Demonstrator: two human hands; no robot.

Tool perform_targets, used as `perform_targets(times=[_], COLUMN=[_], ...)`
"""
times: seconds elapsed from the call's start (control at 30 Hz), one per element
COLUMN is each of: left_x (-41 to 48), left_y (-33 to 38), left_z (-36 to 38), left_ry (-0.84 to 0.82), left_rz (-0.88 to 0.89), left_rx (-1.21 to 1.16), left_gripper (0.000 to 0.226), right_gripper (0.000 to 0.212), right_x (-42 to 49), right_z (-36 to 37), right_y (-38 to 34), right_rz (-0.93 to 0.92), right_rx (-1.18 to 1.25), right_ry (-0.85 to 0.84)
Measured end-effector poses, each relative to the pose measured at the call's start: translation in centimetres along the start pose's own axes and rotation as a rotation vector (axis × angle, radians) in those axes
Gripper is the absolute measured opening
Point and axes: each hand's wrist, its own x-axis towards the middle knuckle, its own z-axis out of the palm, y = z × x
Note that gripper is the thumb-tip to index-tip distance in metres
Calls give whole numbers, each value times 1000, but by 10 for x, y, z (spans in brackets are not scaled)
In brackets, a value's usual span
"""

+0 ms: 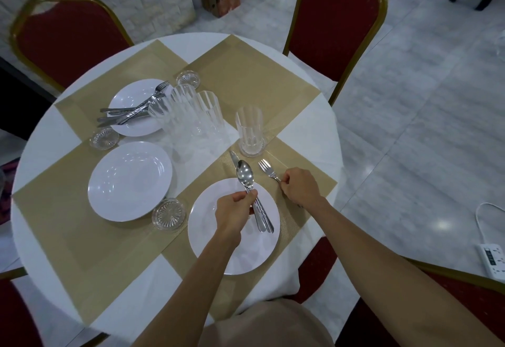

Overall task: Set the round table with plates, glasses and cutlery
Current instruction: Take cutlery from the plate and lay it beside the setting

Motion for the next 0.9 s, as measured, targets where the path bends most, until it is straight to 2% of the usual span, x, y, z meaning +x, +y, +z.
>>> perform_targets(times=[0.37,0.73,0.9], left_x=[-7,-2,4], left_y=[-1,-2,-3], left_z=[21,46,49], left_ry=[-88,-155,-143], left_rz=[-34,-110,-116], left_rx=[-49,-98,-105], left_gripper=[7,15,21], right_gripper=[12,7,6], right_x=[23,31,20], right_z=[-27,-35,-27], right_y=[25,26,21], right_rz=[89,84,10], right_rx=[-60,-34,-5], right_ry=[114,71,11])
